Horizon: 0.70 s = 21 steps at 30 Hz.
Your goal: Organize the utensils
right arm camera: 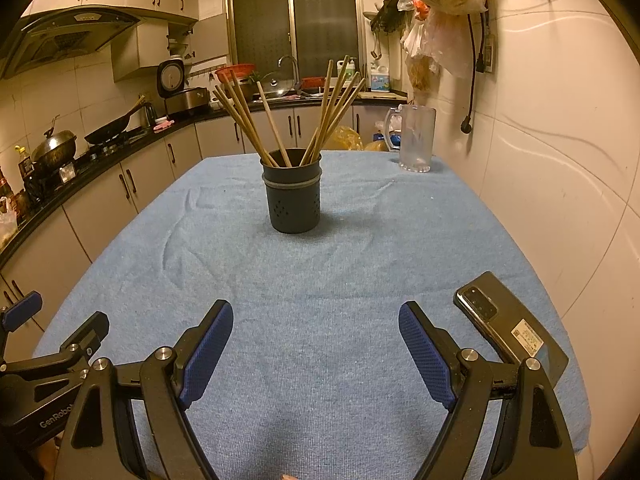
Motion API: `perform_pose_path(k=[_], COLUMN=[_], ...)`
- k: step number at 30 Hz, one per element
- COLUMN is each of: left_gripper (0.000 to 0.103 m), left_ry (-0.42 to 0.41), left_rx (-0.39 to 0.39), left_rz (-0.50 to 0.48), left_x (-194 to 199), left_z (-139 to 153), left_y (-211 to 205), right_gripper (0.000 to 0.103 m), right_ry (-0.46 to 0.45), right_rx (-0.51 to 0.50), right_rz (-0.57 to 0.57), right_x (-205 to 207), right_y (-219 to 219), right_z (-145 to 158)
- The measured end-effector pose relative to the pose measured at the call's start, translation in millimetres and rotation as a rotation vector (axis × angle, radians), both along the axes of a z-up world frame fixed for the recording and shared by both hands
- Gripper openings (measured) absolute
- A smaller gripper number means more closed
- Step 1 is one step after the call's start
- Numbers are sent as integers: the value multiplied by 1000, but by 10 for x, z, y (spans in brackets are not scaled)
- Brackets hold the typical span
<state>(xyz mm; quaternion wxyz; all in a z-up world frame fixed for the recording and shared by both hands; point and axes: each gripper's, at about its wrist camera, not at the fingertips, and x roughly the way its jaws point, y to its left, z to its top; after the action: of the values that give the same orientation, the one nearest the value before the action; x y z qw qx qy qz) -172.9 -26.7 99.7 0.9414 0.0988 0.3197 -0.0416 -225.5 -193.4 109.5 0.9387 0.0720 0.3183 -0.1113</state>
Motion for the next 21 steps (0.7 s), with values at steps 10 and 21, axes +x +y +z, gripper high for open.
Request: perform_pose_path(k=[10,21], left_gripper=[97,97], left_ry=[0,3], left_rx=[-2,-2], left_rz=[-2,-3], left_x=[-3,1], left_z=[-1,-5], left_y=[1,6], right_gripper=[88,88], right_ry=[4,13], right_rx=[1,7], right_rz=[0,0], right_x=[9,17], right_y=[0,-4], right_z=[-12,-67])
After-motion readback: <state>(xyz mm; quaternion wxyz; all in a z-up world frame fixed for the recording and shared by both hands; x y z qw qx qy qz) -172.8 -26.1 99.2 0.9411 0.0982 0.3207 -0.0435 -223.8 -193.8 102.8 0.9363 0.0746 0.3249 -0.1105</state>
